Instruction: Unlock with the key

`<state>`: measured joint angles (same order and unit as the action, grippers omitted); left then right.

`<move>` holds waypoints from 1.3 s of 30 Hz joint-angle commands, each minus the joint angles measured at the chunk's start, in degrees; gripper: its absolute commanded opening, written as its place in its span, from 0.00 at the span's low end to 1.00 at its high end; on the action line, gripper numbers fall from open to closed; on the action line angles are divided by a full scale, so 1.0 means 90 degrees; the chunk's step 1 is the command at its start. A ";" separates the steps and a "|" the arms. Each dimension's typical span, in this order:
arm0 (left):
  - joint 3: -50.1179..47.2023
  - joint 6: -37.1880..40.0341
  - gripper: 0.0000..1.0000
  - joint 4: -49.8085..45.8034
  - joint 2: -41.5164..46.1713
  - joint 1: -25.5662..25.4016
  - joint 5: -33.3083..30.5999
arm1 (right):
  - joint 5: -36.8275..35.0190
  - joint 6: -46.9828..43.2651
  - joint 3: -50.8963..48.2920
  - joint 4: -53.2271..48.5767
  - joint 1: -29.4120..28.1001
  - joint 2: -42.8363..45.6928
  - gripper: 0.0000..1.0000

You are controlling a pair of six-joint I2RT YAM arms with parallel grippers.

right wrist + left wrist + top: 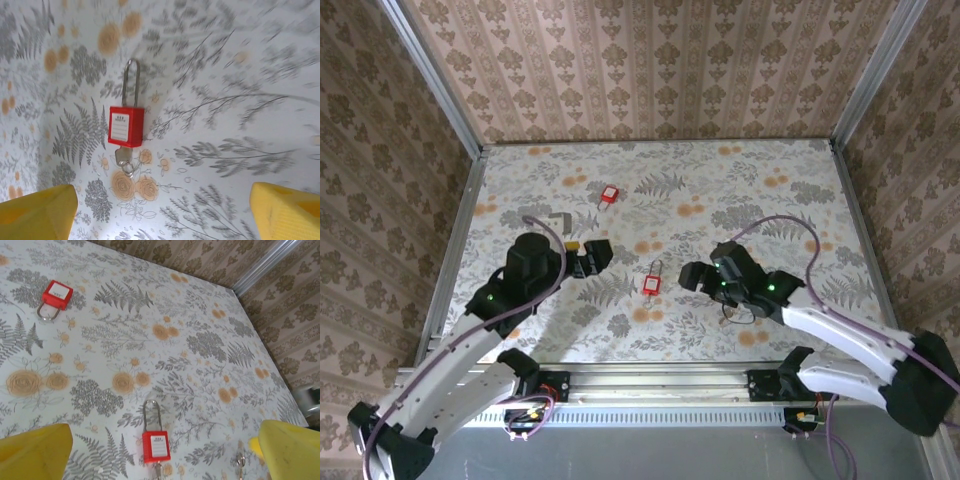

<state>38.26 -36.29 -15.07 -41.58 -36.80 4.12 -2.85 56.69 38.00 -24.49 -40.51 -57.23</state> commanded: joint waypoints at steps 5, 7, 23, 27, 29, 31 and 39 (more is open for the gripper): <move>-0.0102 0.0118 0.97 -0.0133 0.0372 -0.0136 0.0273 | -0.1331 -0.0081 -0.0127 -0.1877 0.0176 0.0645 0.89; -0.0234 0.0047 0.97 -0.0031 0.0394 -0.0227 0.0162 | -0.1266 -0.0182 -0.0227 -0.1769 0.0293 0.0408 0.89; 0.0295 -0.0463 1.00 0.1466 -0.2817 0.0971 0.0625 | -0.0671 -0.1526 -0.0365 0.0303 0.1275 -0.1406 0.75; 0.1679 -0.0118 0.97 0.1004 -0.4501 0.1915 0.1351 | -0.0410 -0.1945 0.0161 0.0253 0.1318 -0.1577 0.82; 0.2463 0.0378 0.97 0.0323 -0.5154 0.1999 0.1010 | -0.0362 -0.2011 0.0352 0.0068 0.1318 -0.1637 0.83; 0.2952 0.0680 0.96 -0.0036 -0.5636 0.2116 0.0897 | -0.0359 -0.1940 0.0459 -0.0155 0.1327 -0.1661 0.83; 0.2711 0.0846 0.95 0.0938 -0.5956 0.2280 0.1396 | 0.0170 -0.1293 0.0320 -0.0998 0.1313 -0.1951 0.74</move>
<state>64.25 -30.76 -9.96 -94.96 -16.91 13.23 -3.64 42.04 41.52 -27.66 -28.84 -73.56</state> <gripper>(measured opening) 0.955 0.757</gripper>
